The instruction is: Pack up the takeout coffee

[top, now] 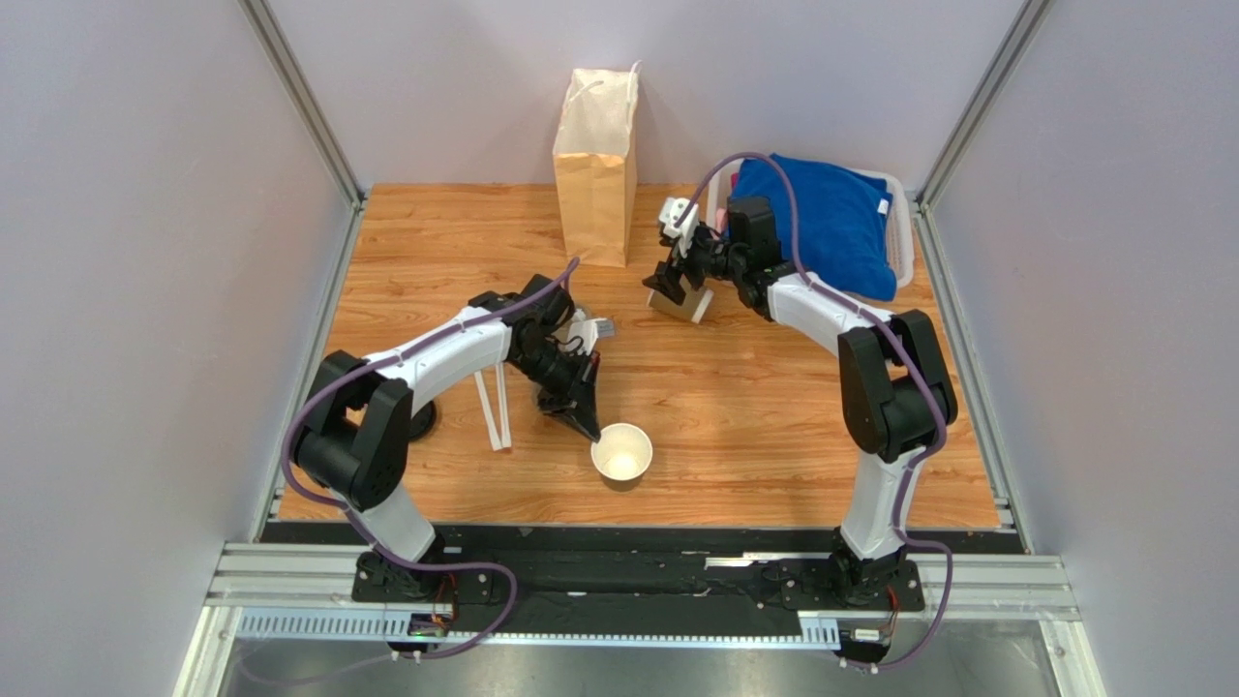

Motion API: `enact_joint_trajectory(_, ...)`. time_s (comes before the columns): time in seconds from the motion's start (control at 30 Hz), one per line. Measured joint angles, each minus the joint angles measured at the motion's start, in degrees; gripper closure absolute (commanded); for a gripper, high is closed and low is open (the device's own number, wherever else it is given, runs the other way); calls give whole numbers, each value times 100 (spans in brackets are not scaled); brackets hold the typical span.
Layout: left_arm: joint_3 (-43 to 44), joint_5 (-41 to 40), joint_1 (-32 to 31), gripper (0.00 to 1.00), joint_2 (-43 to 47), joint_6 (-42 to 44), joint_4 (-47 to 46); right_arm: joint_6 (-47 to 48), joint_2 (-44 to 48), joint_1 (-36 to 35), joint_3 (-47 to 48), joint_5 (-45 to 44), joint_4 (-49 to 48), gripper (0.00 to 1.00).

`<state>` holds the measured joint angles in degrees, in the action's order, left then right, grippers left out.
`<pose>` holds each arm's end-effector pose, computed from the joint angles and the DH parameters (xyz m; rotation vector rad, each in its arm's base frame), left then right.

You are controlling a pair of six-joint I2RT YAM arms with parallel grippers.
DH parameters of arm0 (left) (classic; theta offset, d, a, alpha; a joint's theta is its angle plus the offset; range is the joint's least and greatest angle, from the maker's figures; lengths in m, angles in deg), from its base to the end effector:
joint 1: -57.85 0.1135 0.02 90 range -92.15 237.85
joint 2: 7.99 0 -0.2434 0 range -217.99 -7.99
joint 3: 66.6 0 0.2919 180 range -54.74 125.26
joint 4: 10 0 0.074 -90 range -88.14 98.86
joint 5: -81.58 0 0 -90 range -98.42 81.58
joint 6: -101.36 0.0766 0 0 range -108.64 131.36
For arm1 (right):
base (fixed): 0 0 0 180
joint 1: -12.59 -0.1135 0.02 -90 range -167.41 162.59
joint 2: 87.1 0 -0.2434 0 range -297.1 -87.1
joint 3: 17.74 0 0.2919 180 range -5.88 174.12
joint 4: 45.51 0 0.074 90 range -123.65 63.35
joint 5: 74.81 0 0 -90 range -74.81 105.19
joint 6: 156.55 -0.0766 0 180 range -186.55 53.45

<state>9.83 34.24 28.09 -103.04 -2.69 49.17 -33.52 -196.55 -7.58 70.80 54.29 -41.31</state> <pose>0.2743 -0.2166 0.1354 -0.5043 -2.7900 1.1393 0.4476 0.2159 0.1822 -1.2312 1.5031 0.5338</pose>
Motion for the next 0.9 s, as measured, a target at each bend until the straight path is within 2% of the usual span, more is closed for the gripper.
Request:
enact_joint_trajectory(0.17,0,-83,-17,89,-17,-24,0,66,-31,0,24,17,146,17)
enact_joint_trajectory(0.27,11,-133,-17,76,-17,-39,9,85,-195,0,229,-59,378,17)
enact_joint_trajectory(0.3,24,-162,-17,66,-17,-42,15,83,-262,0,315,-105,463,17)
enact_joint_trajectory(0.33,48,-188,-17,61,-17,-42,24,83,-330,-2,433,-192,623,17)
enact_joint_trajectory(0.37,76,-214,-17,50,-17,-35,26,79,-391,-7,553,-313,800,17)
enact_joint_trajectory(0.47,140,-260,-17,33,-17,-15,55,59,-437,-59,745,-719,1222,19)
enact_joint_trajectory(0.5,157,-271,-17,31,-15,-20,63,42,-437,-81,835,-922,1403,23)
enact_joint_trajectory(0.67,160,-271,-17,28,42,-15,111,-24,-474,-236,1478,-1880,2334,31)
enact_joint_trajectory(0.8,236,-271,-17,25,160,-15,157,-114,-750,-431,2500,-2627,3195,32)
enact_joint_trajectory(0.83,280,-269,-17,13,186,-13,155,-155,-859,-485,2785,-2815,3421,32)
enact_joint_trajectory(0.9,363,-269,-17,11,247,-20,144,-227,-1091,-581,3257,-3134,3827,33)
